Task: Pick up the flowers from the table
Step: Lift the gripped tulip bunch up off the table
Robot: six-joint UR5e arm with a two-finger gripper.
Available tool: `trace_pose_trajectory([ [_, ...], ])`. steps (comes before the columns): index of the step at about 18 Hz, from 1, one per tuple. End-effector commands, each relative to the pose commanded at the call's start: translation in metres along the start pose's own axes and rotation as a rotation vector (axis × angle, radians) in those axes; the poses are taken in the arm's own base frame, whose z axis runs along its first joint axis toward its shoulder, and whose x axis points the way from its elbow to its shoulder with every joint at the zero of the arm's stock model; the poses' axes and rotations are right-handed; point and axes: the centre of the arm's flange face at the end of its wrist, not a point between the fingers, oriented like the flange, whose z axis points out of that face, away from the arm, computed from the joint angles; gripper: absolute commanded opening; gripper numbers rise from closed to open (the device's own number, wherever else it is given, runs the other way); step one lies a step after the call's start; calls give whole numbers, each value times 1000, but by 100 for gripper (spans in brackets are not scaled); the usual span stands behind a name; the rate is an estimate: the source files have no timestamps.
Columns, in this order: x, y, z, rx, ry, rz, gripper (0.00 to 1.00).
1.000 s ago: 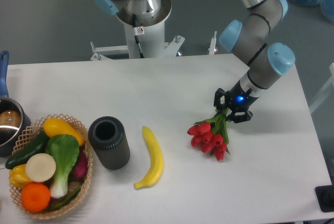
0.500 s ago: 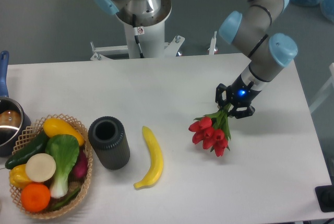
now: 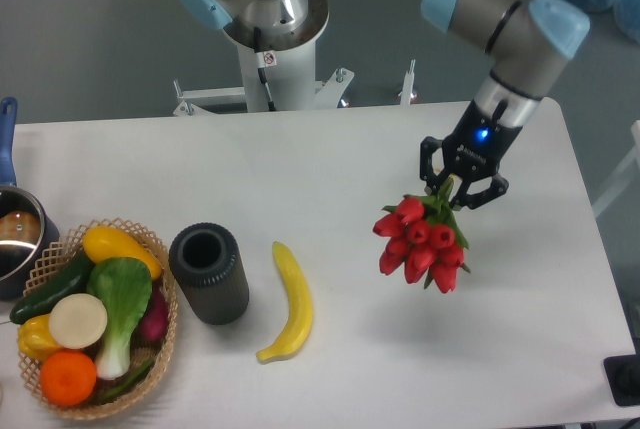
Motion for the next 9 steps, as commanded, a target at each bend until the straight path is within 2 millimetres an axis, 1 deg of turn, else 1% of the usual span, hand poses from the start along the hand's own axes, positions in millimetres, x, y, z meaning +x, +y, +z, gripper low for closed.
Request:
trace_pose_trajectory([
  [2, 5, -14, -2, 84, 11, -15, 33],
  [4, 10, -36, -13, 165, 9, -18, 33],
  [6, 20, -55, -20, 228, 19, -15, 33],
  [8, 27, -71, -17, 299, 49, -5, 33],
  [9, 29, -74, -14, 327, 65, -5, 33],
])
